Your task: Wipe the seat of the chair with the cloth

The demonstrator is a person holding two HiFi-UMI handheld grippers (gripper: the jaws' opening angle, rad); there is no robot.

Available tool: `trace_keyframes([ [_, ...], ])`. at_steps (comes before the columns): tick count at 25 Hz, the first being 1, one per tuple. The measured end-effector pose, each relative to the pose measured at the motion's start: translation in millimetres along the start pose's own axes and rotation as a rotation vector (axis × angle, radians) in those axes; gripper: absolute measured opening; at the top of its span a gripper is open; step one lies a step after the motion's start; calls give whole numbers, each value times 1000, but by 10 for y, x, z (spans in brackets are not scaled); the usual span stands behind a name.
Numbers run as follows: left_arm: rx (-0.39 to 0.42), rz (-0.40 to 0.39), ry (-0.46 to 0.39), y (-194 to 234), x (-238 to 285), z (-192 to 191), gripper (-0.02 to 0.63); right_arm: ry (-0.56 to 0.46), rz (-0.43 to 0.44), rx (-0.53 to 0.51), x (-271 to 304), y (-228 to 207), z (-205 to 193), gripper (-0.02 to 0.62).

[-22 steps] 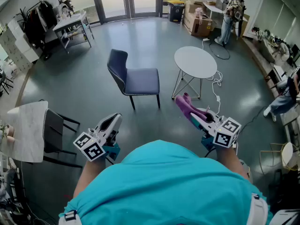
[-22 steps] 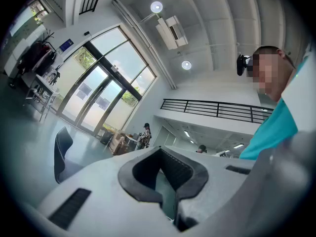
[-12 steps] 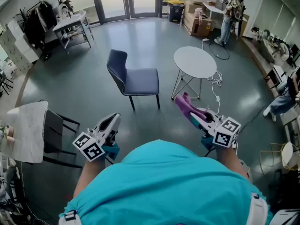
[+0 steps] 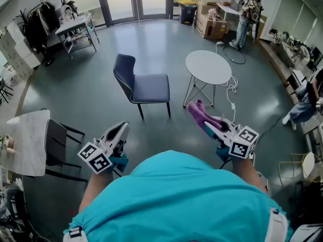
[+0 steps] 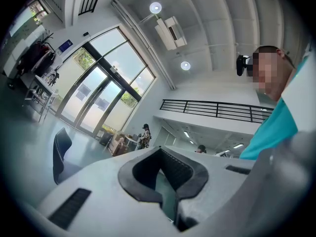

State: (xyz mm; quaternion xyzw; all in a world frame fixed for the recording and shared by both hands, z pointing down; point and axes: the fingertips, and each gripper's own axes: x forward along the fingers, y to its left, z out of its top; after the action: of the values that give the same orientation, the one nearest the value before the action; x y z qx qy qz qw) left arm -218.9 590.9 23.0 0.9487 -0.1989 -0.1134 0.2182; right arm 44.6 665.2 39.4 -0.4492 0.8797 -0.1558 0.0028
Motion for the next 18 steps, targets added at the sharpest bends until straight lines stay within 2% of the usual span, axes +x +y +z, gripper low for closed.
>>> trace_keyframes([
  [4,-2,-1,2,-13,55,-33,3,-25,16,53,-53,-56,21,49],
  [10,-14,-2,-4,-92,211,-50,3,-28,18,56,-200,-119,59,49],
  [18,-3,-38,13,-536,803,-324,3,-56,-4,56,-891,-499,129,49],
])
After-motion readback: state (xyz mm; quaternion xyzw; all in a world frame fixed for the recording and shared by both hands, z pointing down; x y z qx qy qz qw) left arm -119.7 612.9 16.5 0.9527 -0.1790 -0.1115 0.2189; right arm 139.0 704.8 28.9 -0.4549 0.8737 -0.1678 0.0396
